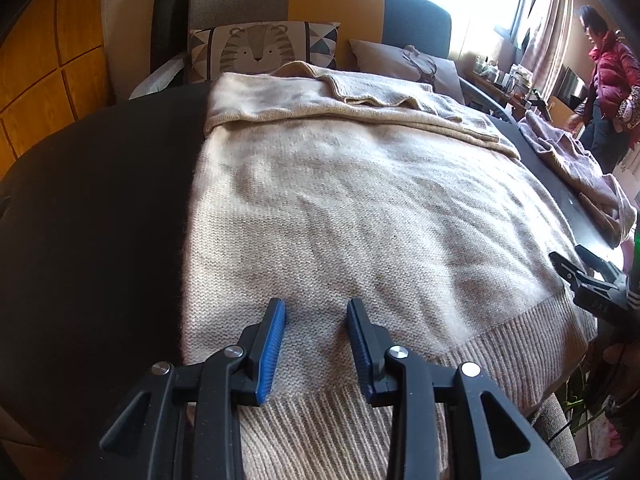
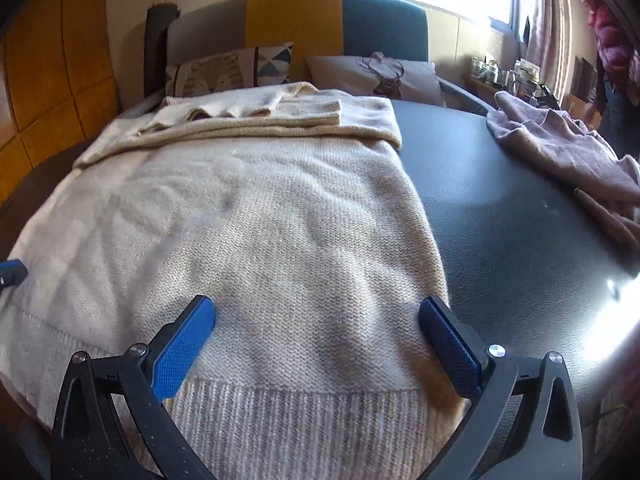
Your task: Fold clothes
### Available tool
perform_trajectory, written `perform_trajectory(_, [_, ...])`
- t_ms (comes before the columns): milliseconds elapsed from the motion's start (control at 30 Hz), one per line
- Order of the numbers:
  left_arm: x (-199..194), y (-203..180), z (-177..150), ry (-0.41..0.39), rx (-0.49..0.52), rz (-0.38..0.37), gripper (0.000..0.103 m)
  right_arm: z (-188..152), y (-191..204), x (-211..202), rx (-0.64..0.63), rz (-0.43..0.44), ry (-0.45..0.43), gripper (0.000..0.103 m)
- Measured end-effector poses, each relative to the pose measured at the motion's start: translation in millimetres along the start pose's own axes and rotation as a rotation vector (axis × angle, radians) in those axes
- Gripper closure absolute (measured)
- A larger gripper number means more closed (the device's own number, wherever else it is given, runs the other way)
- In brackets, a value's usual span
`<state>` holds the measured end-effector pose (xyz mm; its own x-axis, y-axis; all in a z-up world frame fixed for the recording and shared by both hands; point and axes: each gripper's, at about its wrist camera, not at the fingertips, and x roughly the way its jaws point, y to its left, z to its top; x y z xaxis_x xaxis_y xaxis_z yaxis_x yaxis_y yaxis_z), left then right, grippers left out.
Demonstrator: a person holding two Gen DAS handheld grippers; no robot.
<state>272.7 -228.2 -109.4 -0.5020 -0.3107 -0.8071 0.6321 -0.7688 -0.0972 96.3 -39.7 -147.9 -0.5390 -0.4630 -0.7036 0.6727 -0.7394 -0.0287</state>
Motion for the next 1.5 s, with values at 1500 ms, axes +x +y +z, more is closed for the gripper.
perform_trajectory(1500, [74,17,87,-0.050,-0.027,0.059,0.056,81,-12,88,-0.031,0.091,0.179,0.000])
